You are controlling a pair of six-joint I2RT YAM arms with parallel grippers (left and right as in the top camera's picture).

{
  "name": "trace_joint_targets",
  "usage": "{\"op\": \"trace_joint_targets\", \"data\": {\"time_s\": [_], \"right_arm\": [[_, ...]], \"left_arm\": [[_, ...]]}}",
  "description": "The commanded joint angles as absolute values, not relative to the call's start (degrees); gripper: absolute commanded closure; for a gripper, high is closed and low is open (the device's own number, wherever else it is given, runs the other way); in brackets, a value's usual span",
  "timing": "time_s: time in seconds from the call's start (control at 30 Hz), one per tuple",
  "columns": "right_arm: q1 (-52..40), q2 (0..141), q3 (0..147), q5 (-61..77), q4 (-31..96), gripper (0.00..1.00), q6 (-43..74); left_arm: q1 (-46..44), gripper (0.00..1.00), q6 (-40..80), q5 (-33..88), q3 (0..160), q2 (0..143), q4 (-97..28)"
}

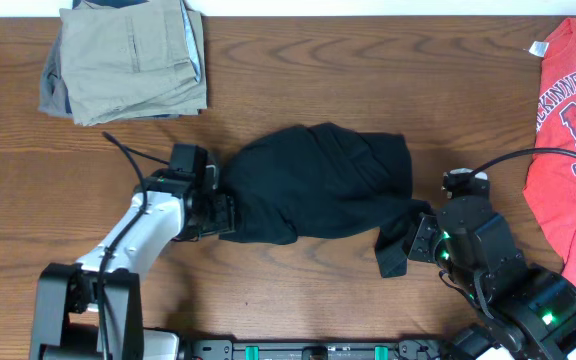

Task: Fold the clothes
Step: 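Reach the left gripper to the shirt's left end and grasp it, then lift the shirt with both grippers, stretch it, and lay it flat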

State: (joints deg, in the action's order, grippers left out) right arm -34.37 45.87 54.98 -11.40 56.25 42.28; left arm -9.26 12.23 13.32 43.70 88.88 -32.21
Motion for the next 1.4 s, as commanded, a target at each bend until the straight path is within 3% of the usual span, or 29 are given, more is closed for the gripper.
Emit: {"op": "trace_joint_targets", "data": {"time_s": [0.0, 0.1, 0.3, 0.33, 0.63, 1.13, 1.37], "right_arm": [[-34.9, 45.8, 56.1, -12.0, 56.0, 0.99, 41.9], [-34.9, 45.8, 56.1, -11.8, 56.1, 0.99, 41.9], [-34.9, 45.8, 56.1, -11.8, 56.3, 0.99, 41.9], [-34.9, 45.8, 56.1, -11.8, 56.3, 0.99, 41.9], [-34.8, 45.8, 56.1, -12.3, 56.3, 0.99, 41.9], [-34.8, 45.6, 57.9, -14.0, 56.1, 0.99, 42.0], [-34.8, 45.1, 64.4, -14.5, 59.4, 0.99, 41.9]], "left_arm": [[-11.4, 0.33, 12.8, 13.0, 44.8, 90.8, -31.8], [-12.6, 0.37, 12.8, 13.0, 44.8, 91.6, -31.6], [-12.7, 0.81, 12.8, 12.8, 44.8, 91.6, -31.6], [-12.7, 0.94, 12.8, 12.8, 44.8, 91.6, -31.7], [-12.7, 0.94, 12.8, 9.5, 50.3, 84.8, -42.4], [-12.7, 0.94, 14.3, 9.0, 62.2, 47.6, -60.4], [-12.7, 0.94, 17.3, 5.5, 70.1, 38.8, -70.3]]}}
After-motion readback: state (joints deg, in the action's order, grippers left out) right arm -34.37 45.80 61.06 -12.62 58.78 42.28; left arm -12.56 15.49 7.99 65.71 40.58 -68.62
